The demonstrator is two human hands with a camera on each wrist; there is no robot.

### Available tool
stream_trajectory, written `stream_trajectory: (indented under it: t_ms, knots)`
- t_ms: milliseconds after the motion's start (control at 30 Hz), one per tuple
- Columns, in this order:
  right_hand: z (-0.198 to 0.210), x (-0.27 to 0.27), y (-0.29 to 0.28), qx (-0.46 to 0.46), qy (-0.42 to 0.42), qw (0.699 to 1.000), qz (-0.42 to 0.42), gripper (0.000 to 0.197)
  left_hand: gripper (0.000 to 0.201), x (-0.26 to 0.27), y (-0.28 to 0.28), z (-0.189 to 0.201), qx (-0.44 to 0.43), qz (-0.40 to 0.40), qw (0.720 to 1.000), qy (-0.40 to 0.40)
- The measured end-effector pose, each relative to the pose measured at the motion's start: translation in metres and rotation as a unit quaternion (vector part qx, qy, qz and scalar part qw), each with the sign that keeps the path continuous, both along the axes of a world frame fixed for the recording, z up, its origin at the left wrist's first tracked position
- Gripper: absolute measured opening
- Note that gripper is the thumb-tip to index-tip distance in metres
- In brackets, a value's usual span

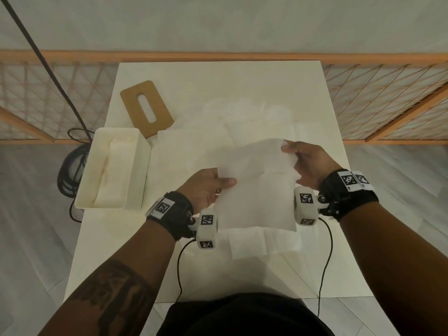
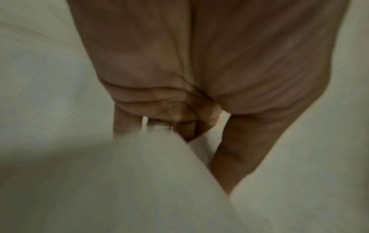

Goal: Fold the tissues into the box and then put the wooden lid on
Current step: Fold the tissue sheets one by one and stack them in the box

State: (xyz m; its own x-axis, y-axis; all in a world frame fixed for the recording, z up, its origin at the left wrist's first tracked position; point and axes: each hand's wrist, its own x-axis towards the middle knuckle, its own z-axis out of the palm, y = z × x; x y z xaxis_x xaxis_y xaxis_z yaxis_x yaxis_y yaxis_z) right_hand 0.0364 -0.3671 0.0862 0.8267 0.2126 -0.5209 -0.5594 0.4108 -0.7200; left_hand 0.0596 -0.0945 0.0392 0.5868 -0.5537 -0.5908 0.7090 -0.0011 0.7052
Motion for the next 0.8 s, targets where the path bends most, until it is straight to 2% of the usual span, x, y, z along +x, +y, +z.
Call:
stream_trajectory:
  t_ms: [100, 233, 467, 567, 600, 733, 800]
  knots:
    - [-0.014, -0.015, 0.006, -0.004, 0.055, 0.998, 0.016, 0.054, 0.021, -0.004, 0.010, -0.007, 0.020, 0.075, 0.997, -0.011]
    - [-0.031, -0.029, 0.020, -0.029, 0.066, 0.996, 0.058, 0.042, 0.027, -0.003, 0.026, -0.014, 0.049, 0.092, 0.993, -0.055]
    - [-0.051, -0.026, 0.023, -0.153, 0.033, 0.987, 0.031, 0.036, 0.025, 0.004, 0.049, -0.018, 0.120, 0.062, 0.984, -0.116]
    - [-0.048, -0.029, 0.022, -0.209, 0.015, 0.977, 0.038, 0.027, 0.048, 0.005, 0.053, -0.017, 0.160, 0.039, 0.976, -0.141]
    - [-0.048, -0.031, 0.022, -0.211, 0.011, 0.976, 0.045, 0.025, 0.047, 0.006, 0.053, -0.017, 0.170, 0.032, 0.974, -0.147]
    - [-0.049, -0.040, 0.020, -0.188, 0.032, 0.980, 0.062, 0.023, 0.020, 0.004, 0.052, -0.017, 0.194, 0.002, 0.967, -0.166]
    - [-0.051, -0.044, 0.019, -0.152, 0.062, 0.985, 0.052, 0.032, 0.033, -0.001, 0.053, -0.012, 0.163, -0.016, 0.974, -0.153]
